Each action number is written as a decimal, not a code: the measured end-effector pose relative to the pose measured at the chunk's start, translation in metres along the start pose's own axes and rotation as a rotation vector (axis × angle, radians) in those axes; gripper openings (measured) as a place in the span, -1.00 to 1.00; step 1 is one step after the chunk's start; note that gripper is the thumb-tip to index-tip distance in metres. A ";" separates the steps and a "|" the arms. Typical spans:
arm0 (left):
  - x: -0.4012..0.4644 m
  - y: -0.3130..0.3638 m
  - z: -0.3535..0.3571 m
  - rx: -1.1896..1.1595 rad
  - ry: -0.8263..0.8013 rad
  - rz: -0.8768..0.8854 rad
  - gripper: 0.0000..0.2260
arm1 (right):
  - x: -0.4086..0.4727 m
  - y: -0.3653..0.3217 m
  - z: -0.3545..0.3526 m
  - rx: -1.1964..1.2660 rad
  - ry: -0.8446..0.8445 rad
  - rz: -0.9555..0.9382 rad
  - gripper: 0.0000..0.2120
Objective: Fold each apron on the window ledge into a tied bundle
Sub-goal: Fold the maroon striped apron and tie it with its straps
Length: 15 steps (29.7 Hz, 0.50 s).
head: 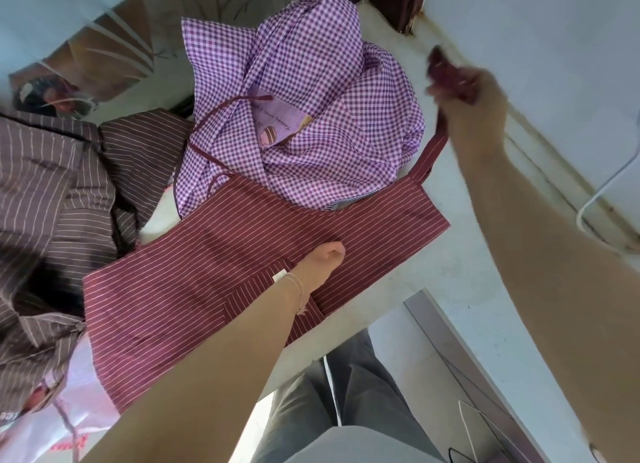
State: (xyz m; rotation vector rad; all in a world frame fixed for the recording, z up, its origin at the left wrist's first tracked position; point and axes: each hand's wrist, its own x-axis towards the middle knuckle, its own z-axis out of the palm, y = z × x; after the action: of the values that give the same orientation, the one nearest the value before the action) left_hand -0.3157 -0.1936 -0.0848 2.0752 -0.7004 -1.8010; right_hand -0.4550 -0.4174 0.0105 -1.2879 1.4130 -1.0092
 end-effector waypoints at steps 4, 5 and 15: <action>-0.010 -0.005 -0.002 -0.630 0.035 -0.128 -0.52 | -0.103 0.033 0.022 -0.604 -0.457 -0.293 -0.77; -0.013 -0.010 0.000 -0.714 0.025 -0.121 -0.48 | -0.124 0.047 0.025 -0.715 -0.574 -0.334 -0.70; 0.001 -0.008 0.017 -0.440 0.436 0.065 -0.72 | -0.135 0.092 0.017 -0.737 -0.615 -0.338 -0.70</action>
State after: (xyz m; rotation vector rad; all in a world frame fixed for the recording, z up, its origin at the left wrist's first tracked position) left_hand -0.3315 -0.1859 -0.0926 2.0039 -0.2228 -1.2557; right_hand -0.4584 -0.2733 -0.0676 -2.1981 1.1132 -0.2033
